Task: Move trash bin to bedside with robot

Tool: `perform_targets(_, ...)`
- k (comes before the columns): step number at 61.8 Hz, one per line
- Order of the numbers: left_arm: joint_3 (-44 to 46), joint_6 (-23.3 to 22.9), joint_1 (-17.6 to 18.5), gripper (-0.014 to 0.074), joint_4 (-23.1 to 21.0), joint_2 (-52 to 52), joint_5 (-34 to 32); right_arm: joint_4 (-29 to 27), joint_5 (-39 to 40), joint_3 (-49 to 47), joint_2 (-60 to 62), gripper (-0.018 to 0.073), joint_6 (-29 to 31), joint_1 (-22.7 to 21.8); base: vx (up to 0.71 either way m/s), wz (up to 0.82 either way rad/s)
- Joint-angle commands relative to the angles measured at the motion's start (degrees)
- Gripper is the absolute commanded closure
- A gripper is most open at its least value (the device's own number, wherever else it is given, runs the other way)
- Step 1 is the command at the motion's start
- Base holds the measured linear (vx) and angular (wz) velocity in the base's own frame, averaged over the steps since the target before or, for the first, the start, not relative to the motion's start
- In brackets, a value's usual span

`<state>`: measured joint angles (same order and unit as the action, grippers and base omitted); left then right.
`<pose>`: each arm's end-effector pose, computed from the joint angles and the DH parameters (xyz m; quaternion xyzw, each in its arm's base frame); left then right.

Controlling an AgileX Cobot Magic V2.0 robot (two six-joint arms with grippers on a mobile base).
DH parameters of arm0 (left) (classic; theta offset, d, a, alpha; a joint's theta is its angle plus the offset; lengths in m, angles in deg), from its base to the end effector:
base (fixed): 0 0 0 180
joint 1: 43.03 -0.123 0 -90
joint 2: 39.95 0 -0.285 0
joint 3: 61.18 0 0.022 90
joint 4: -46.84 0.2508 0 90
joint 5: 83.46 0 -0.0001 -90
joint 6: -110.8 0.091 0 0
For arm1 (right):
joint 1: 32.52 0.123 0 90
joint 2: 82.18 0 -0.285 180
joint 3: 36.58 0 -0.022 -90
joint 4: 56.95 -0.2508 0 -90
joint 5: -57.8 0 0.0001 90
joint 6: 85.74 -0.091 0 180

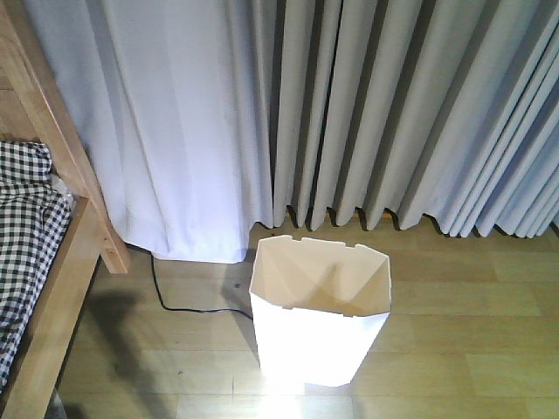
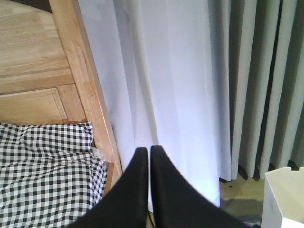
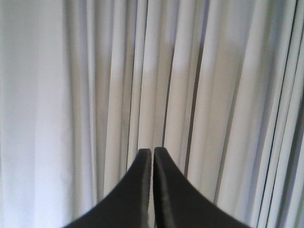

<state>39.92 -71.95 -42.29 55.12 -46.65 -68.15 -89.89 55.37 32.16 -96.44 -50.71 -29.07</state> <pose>0.0547 0.0028 0.1804 0.0281 0.7697 0.0397 0.6365 0.0604 0.0058 0.2534 -0.0413 0.6746 0.0164 0.7369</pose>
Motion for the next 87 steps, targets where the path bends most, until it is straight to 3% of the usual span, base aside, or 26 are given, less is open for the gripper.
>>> perform_targets(1, -1.60, -0.46, 0.35, 0.0602, -0.20, 0.54, -4.25, 16.66, 2.90, -1.44, -1.05, 0.0570, -15.63, -0.06, 0.00, 0.00)
perform_targets(8, -1.60, -0.46, 0.35, 0.0602, -0.20, 0.54, -4.25, 28.03, 3.94, 0.62, -1.05, 0.0570, -26.15, -1.20, 0.00, 0.00)
perform_targets(16, -1.60, -0.46, 0.35, 0.0602, -0.20, 0.54, -4.25, 29.87, 9.02, 6.13, -0.56, 0.0570, -31.83, -3.64, 0.00, 0.00)
perform_targets(25, -1.60, -0.46, 0.35, 0.0602, -0.20, 0.54, -4.25, 32.56, 11.50, 11.18, 3.81, 0.0570, -32.71, -3.86, 0.00, 0.00)
perform_targets(30, -1.60, -0.46, 0.35, 0.0602, -0.20, 0.54, -4.25, 33.79, 8.12, 11.13, 5.93, 0.0570, -34.05, -3.86, 0.00, 0.00)
perform_targets(87, -1.60, -0.46, 0.35, 0.0602, -0.20, 0.54, -4.25, 34.33, 6.36, 11.13, 7.84, 0.0570, -34.66, -3.86, 0.00, 0.00)
